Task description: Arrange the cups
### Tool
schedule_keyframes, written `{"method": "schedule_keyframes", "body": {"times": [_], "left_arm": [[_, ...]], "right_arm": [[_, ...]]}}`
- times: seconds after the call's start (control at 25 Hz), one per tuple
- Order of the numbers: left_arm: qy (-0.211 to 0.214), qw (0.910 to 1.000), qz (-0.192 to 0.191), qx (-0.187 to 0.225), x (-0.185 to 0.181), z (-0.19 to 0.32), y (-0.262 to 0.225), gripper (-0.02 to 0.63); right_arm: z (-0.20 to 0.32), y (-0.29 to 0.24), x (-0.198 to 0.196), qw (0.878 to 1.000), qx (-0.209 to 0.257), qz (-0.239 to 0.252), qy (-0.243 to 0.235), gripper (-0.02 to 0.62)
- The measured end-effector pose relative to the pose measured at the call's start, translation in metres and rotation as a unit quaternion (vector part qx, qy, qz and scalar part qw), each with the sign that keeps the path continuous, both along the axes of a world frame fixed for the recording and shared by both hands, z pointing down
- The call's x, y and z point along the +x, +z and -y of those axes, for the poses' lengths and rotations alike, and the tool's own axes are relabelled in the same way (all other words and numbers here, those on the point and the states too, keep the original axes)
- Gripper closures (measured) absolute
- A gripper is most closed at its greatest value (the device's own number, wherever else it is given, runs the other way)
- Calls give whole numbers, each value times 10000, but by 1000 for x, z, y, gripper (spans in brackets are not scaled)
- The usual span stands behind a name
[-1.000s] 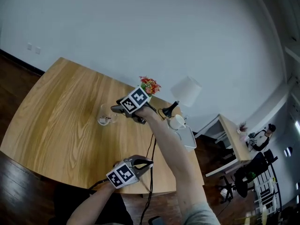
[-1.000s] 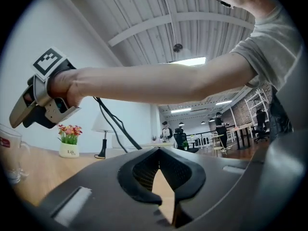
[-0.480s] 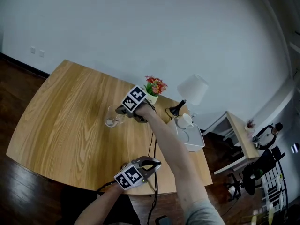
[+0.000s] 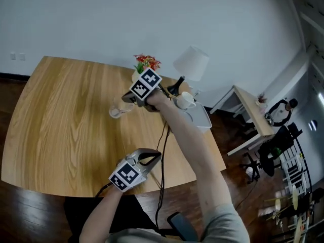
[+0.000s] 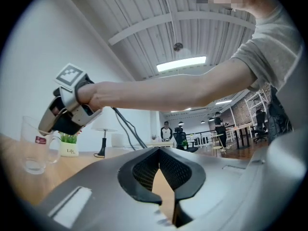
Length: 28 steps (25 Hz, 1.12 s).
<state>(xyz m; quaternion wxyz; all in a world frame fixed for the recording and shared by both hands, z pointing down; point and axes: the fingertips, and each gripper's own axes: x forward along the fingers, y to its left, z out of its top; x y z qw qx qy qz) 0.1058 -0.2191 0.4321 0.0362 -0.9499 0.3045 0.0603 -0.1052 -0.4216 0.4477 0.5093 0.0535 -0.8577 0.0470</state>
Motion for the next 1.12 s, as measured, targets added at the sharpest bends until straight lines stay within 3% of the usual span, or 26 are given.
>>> {"method": "schedule_keyframes", "body": {"times": [0.32, 0.52, 0.68, 0.84, 1.12], "left_arm": [[45, 9999, 93, -71, -5, 1, 7, 597], [107, 9997, 152, -134, 2, 1, 10, 597], [106, 9997, 159, -143, 1, 4, 11, 597], [112, 9996, 181, -176, 3, 4, 13, 597], [120, 9996, 190, -188, 5, 3, 13, 597]], "right_arm": [[21, -66, 143, 9955, 257, 225, 881, 571], [40, -89, 255, 9846, 368, 18, 1708, 570], [58, -90, 320, 9727, 387, -186, 2279, 571], [70, -83, 354, 9627, 257, -122, 2689, 570], [88, -63, 367, 9562, 20, -173, 2921, 569]]}}
